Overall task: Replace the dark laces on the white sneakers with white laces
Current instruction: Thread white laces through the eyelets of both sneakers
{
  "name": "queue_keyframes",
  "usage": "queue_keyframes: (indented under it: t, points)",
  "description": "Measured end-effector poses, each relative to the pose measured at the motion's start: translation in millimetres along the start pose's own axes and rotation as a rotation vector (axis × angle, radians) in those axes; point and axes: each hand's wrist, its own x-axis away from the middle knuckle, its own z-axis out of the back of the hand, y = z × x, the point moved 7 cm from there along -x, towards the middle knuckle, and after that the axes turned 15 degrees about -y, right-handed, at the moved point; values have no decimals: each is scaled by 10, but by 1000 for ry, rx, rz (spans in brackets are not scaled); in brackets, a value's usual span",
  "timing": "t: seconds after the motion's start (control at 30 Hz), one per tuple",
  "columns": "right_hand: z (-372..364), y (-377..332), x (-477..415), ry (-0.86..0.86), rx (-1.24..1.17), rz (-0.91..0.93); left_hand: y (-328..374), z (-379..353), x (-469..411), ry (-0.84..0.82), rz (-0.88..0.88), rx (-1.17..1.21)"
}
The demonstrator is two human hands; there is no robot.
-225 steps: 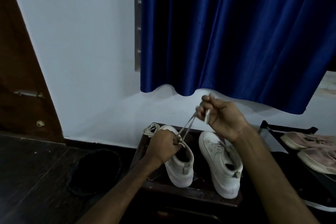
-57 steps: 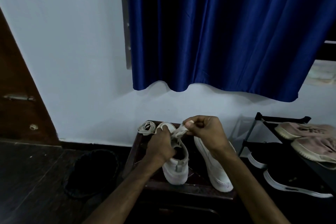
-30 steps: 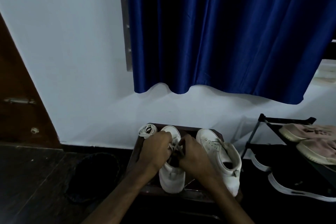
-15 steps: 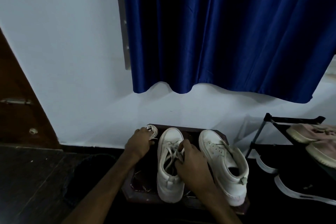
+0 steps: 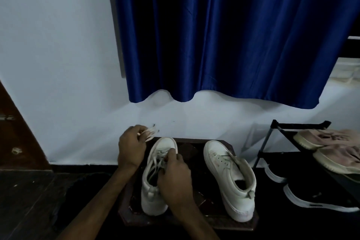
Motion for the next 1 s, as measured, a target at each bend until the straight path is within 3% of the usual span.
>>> queue_keyframes:
  t: [0.13,0.2,0.27,0.3,0.37,0.43,0.57,0.7,0.87,0.93,1.0]
  points:
    - [192,-48,28,-152,-10,161,736,-59,-36,-103,-222,142]
    - [649,179,88,-36,-27,141,928,-254,-14,-200,-283,116]
    - [1188,562,175,167,40,52,930,-455,23,-258,-261,107]
    - [1371,803,213,182,67,-26,887,-547,45,-279,-229,111]
    - [1485,1283,266,51,90,-237,807,-712,103,-334,-186,105]
    - [1279,1528,314,-154,135,-337,766,-779,159,-368,-182,95]
    - [972,1379,437,-97,222,-338,712,-749,174,-356,-167,81]
    - [724,939,542,-165,319,-308,726,-747,216,-368,-152,82]
    - [653,887,628,-254,223,-254,747,-749,229,-379,-170,98]
    - [718,1018,615,-378,109,-208,742,-770,227,-377,-180,114]
    - [938,1112,569,-368,-13,-150,723,-766,223,-376,-177,148]
